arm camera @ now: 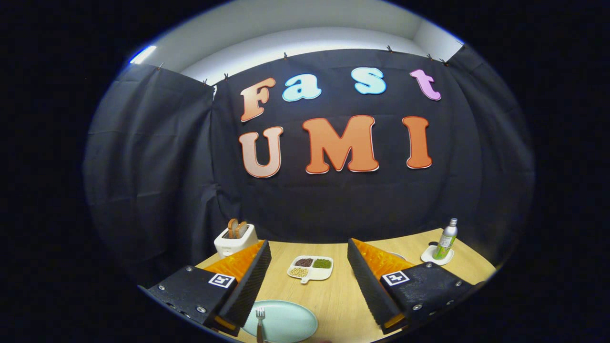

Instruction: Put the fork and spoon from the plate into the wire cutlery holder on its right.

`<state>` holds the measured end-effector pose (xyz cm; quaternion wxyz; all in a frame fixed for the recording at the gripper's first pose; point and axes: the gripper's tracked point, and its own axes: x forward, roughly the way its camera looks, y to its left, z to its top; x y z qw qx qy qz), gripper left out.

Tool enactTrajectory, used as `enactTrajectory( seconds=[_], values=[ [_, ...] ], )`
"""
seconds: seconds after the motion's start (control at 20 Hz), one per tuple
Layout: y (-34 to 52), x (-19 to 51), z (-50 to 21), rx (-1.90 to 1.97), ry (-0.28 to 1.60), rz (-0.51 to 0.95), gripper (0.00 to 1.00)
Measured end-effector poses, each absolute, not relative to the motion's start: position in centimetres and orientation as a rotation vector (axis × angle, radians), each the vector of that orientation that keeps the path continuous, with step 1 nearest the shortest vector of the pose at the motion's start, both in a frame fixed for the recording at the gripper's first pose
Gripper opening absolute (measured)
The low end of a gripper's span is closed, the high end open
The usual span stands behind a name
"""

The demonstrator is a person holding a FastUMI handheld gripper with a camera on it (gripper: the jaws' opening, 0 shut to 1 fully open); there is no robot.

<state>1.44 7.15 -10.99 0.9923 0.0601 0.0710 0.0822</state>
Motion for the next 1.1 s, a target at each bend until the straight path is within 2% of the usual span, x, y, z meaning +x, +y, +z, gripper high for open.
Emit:
enactTrajectory(
  seconds=[0.25, 0.5, 0.75, 1.1],
  values=[
    [12.5, 1.3, -15.6, 0.114, 0.315, 0.213, 0.97],
    [17.1, -0.6, -22.7, 0.135, 0.601, 0.334, 0.97],
    [19.1, -2.7, -28.8, 0.101, 0.849, 0.417, 0.95],
    [19.6, -5.0, -35.9, -0.058, 1.142, 0.45, 0.9]
  ],
)
